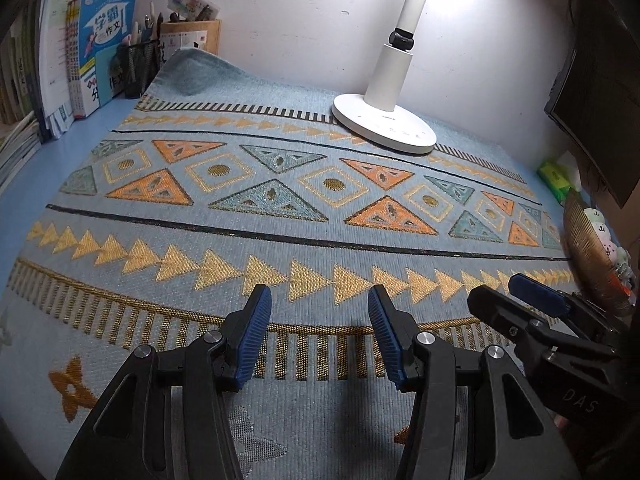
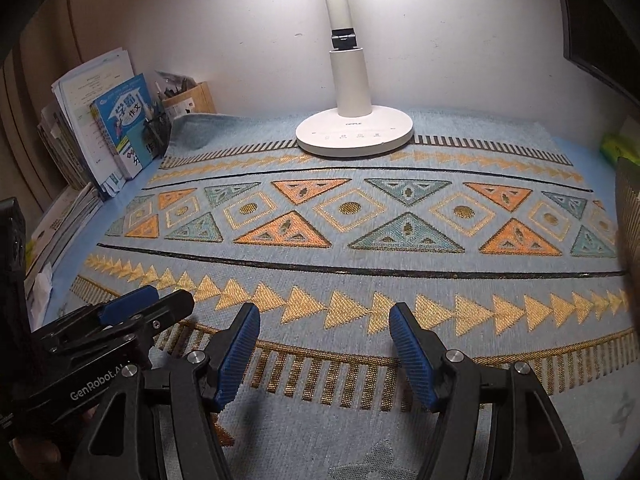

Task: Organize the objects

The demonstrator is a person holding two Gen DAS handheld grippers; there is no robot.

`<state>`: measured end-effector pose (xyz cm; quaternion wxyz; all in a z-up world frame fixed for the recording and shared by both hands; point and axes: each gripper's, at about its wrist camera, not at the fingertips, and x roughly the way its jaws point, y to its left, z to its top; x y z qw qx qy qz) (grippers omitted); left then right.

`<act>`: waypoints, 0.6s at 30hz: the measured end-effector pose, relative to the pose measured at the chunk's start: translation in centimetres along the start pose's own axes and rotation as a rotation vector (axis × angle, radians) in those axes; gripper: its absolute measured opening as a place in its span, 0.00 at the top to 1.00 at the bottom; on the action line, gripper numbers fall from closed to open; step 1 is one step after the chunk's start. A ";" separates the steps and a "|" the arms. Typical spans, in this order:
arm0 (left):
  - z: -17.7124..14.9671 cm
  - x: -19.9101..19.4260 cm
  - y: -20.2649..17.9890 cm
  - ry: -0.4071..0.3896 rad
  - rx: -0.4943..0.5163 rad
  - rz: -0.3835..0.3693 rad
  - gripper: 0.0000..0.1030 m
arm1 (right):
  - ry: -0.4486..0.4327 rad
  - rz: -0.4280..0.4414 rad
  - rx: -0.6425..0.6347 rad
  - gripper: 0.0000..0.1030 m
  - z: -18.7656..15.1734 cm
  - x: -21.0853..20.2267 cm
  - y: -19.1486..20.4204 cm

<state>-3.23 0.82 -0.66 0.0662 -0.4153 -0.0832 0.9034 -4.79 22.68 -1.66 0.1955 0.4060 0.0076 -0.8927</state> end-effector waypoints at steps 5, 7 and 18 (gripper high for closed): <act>-0.1 0.3 -0.3 0.010 0.016 0.018 0.51 | 0.015 -0.058 -0.010 0.36 0.3 0.3 -0.3; -0.1 0.5 -0.9 0.020 0.047 0.020 0.33 | 0.024 -0.068 -0.015 0.36 0.3 0.5 -0.6; -0.2 1.5 -2.1 0.069 0.121 0.156 0.09 | 0.066 -0.013 0.068 0.34 0.2 1.3 -2.2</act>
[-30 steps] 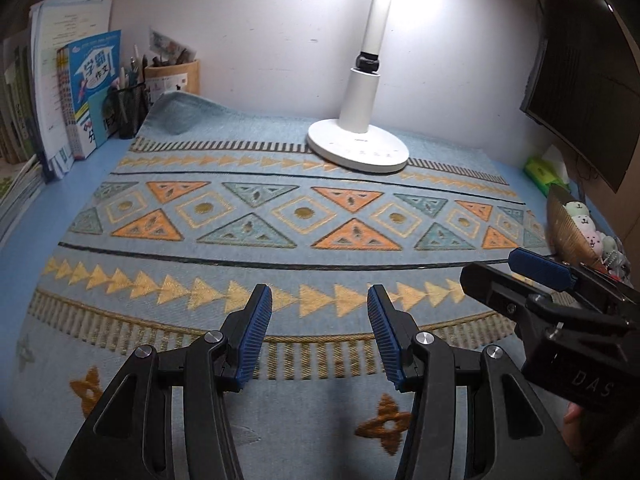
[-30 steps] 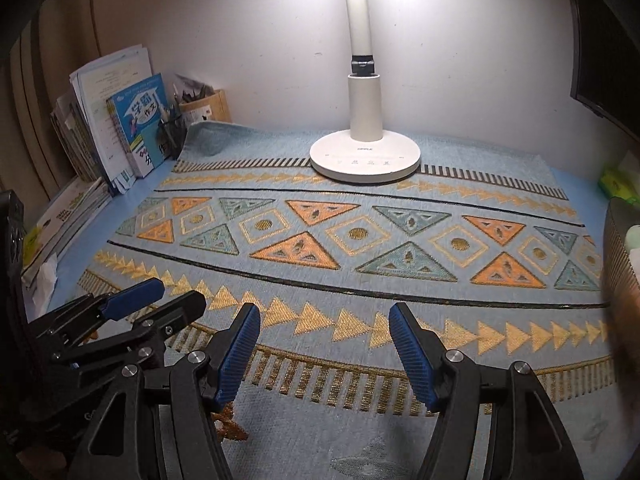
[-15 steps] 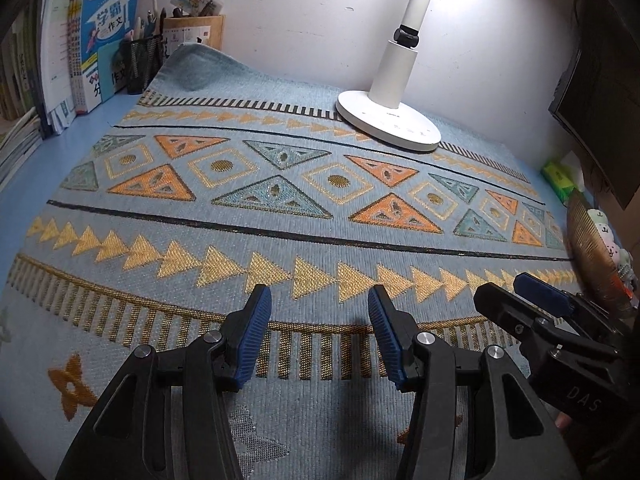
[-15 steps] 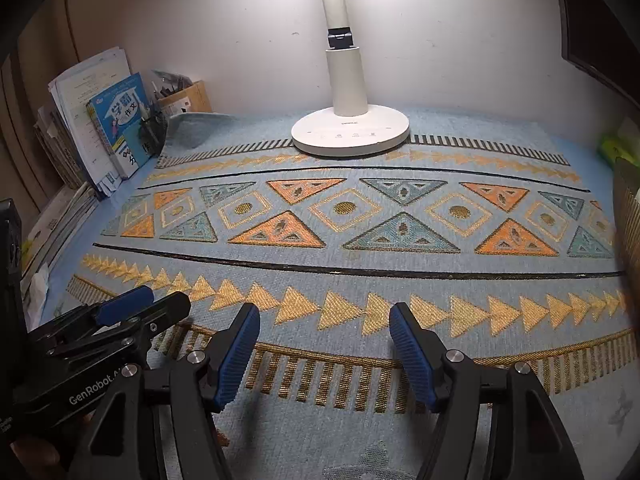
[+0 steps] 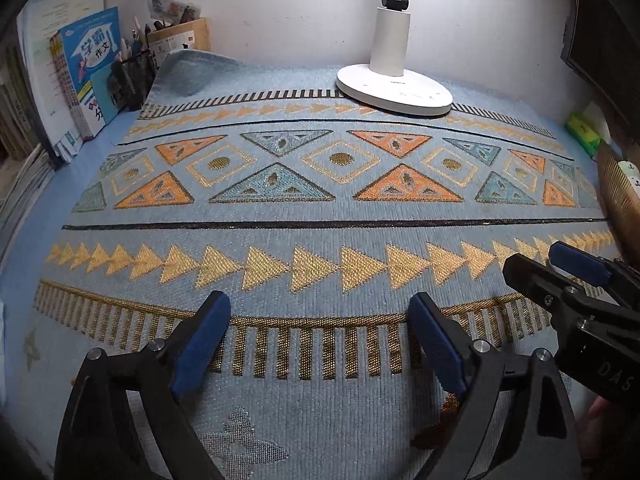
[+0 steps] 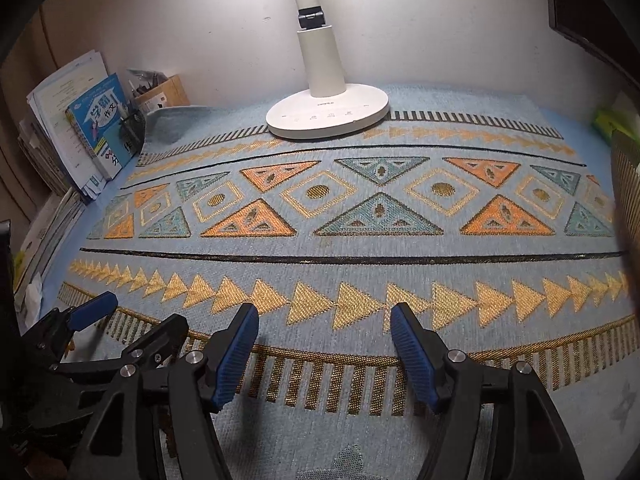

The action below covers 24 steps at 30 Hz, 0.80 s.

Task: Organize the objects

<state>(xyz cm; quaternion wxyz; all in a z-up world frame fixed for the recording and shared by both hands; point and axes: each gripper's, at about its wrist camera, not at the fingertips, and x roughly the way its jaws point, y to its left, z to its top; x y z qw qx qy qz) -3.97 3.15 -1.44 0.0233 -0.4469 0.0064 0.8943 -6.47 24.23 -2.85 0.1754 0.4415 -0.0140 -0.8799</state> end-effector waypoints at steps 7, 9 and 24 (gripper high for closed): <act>0.1 0.4 0.3 0.015 -0.019 0.013 0.01 | -0.031 -0.010 -0.004 0.23 0.0 -0.5 0.1; 0.1 0.3 0.3 0.011 -0.020 0.009 0.01 | -0.058 -0.016 -0.015 0.22 -0.1 -0.9 0.3; -0.1 -0.2 -0.8 -0.007 0.036 0.072 0.00 | -0.037 -0.045 0.015 0.13 0.1 -0.5 -0.3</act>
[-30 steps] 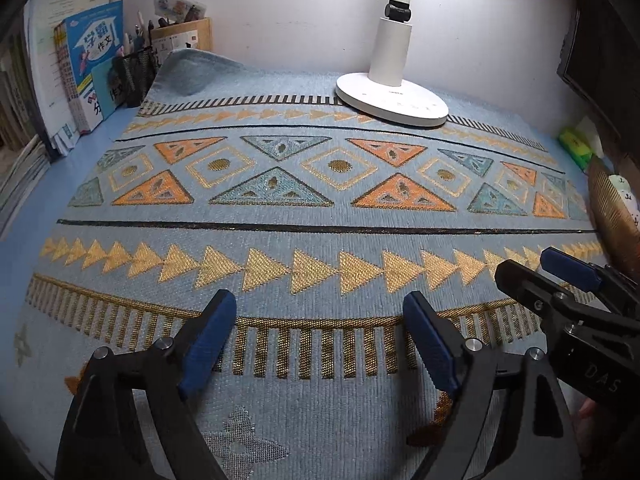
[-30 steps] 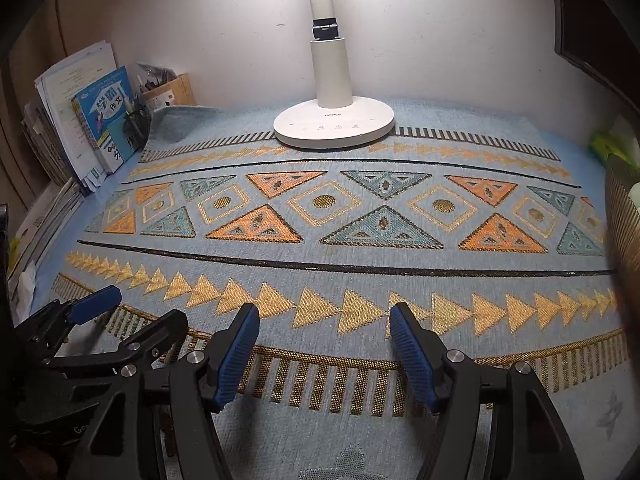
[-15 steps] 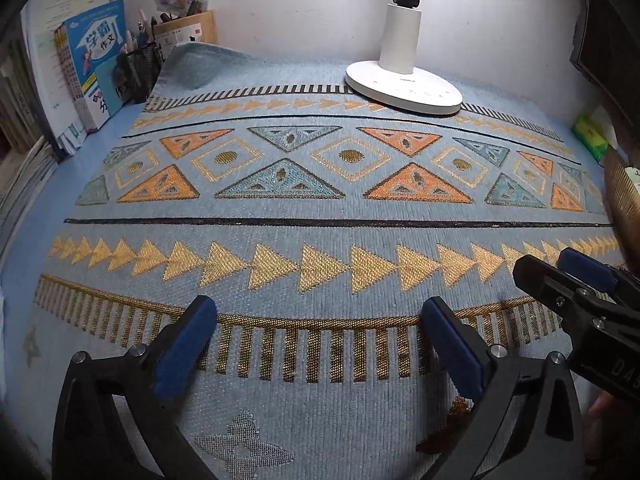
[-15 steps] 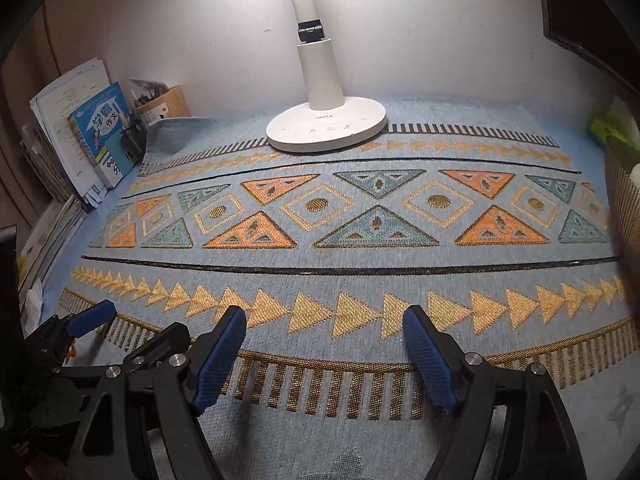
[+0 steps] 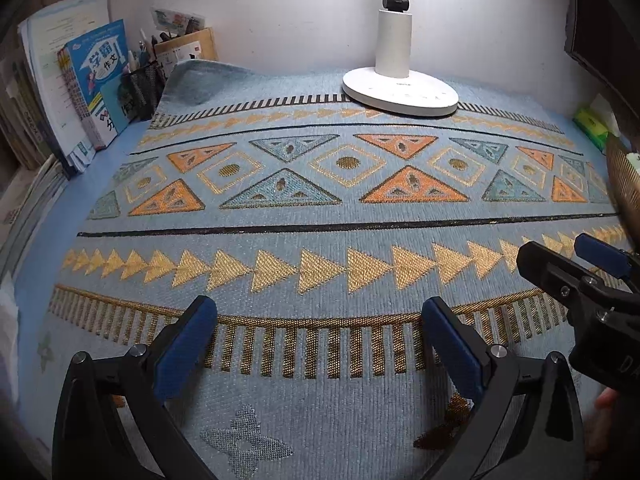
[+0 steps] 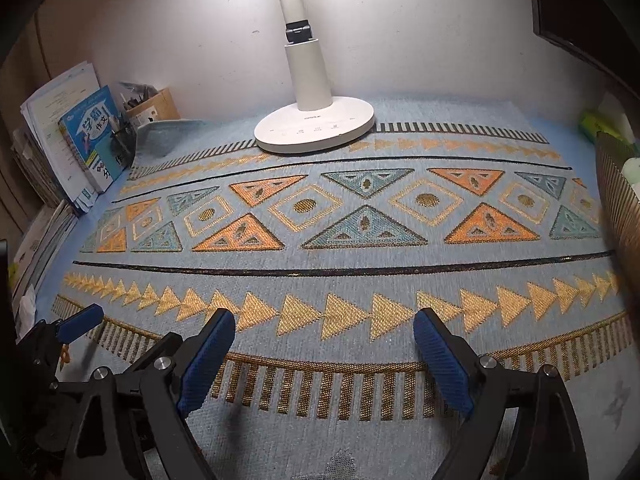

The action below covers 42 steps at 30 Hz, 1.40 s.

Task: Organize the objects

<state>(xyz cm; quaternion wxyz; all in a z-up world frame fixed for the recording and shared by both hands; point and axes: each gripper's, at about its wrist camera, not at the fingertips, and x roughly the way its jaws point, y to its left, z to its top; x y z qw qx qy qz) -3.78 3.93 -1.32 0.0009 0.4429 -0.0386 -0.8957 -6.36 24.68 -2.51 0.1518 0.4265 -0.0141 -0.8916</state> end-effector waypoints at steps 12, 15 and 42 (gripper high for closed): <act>0.4 0.6 0.8 0.027 -0.048 -0.056 0.00 | 0.037 0.003 0.028 0.09 0.1 0.7 -0.5; 0.6 0.8 0.9 0.025 -0.055 -0.052 0.00 | 0.048 0.015 0.038 0.00 0.2 1.0 -0.7; 1.0 1.2 0.7 0.026 -0.074 -0.039 0.00 | 0.116 -0.121 -0.105 0.00 -0.3 1.6 -0.6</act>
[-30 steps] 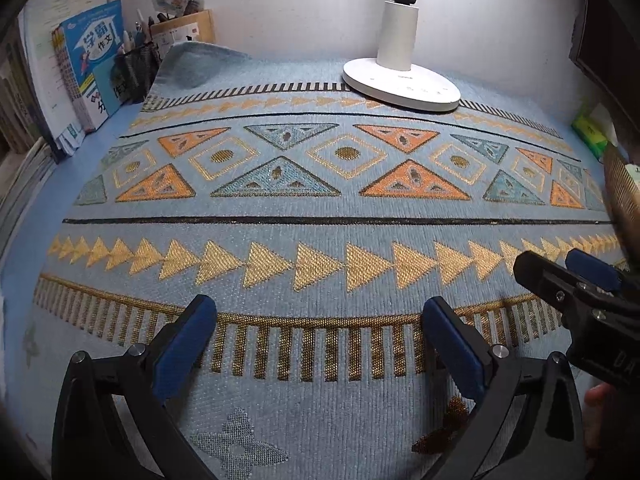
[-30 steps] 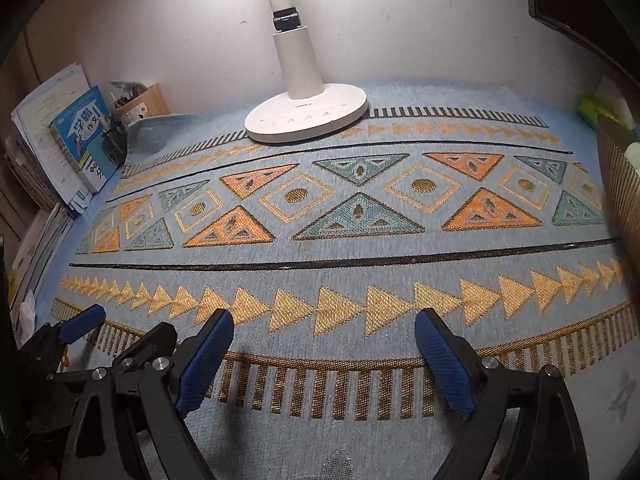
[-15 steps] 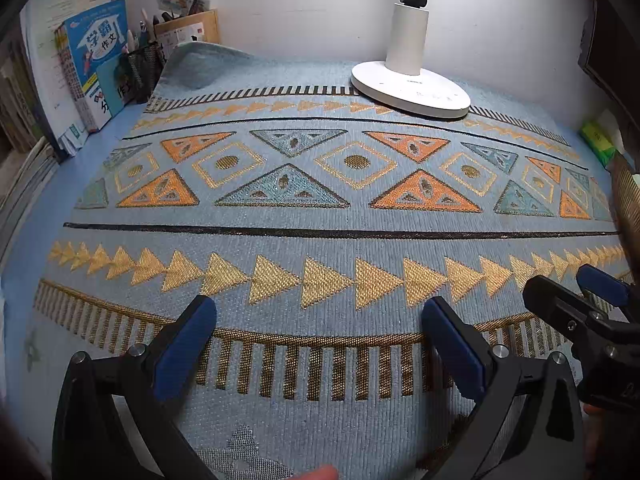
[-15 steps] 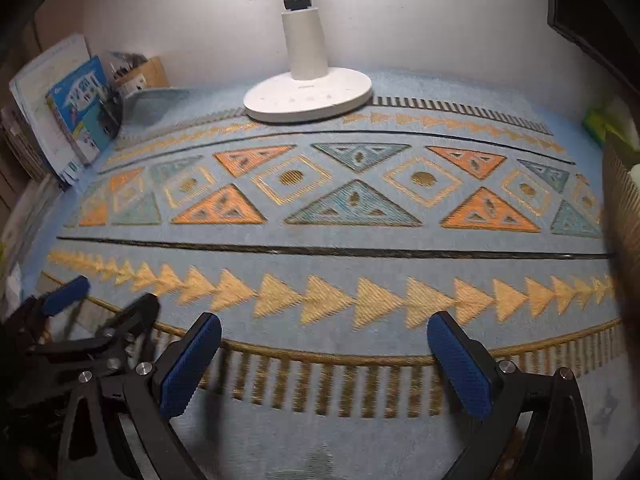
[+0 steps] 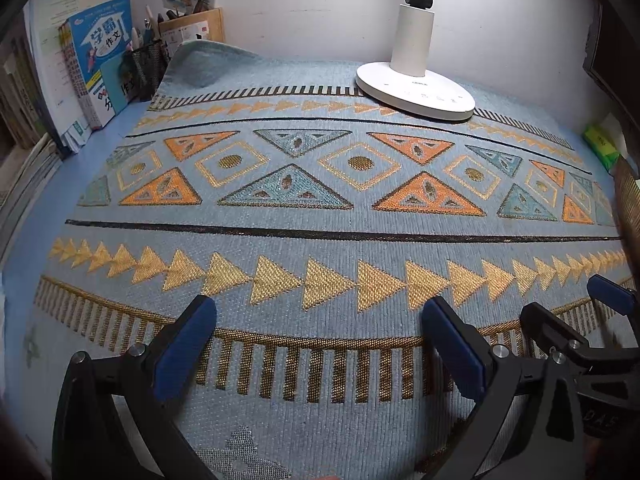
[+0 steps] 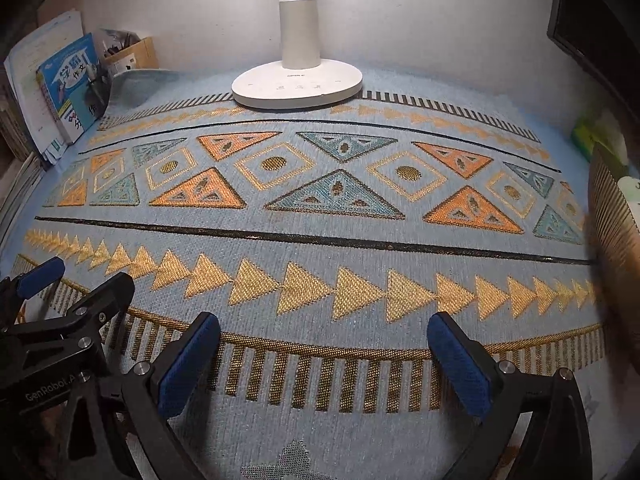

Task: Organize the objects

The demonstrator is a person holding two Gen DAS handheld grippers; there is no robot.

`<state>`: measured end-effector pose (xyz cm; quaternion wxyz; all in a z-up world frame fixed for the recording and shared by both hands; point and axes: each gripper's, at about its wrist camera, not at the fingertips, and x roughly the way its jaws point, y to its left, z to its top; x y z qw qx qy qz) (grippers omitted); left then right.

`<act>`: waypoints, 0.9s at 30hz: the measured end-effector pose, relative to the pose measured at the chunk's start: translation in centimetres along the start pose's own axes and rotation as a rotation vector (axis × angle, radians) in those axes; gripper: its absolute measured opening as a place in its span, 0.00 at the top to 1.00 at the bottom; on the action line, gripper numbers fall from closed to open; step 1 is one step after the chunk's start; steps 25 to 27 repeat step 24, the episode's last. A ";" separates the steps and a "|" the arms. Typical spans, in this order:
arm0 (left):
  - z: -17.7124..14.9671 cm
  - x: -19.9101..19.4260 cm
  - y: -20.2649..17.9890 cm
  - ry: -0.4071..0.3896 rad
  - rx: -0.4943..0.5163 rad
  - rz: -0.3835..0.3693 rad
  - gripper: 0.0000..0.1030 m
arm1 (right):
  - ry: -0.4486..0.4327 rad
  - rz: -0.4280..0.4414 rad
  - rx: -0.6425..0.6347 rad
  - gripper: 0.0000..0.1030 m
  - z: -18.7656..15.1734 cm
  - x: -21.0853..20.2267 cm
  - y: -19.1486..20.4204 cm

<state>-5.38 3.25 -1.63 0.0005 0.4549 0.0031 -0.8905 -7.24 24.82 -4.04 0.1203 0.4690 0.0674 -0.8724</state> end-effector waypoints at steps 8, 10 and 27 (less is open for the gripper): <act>0.0 0.0 -0.1 0.000 0.001 0.002 0.00 | -0.042 -0.007 0.009 0.00 -0.3 -0.1 0.1; 0.0 0.0 0.0 0.000 0.000 0.001 0.00 | -0.046 -0.007 0.012 0.00 -0.4 -0.2 0.1; 0.0 0.1 -0.1 0.000 -0.001 0.001 0.00 | -0.047 -0.006 0.011 0.00 -0.3 -0.1 0.1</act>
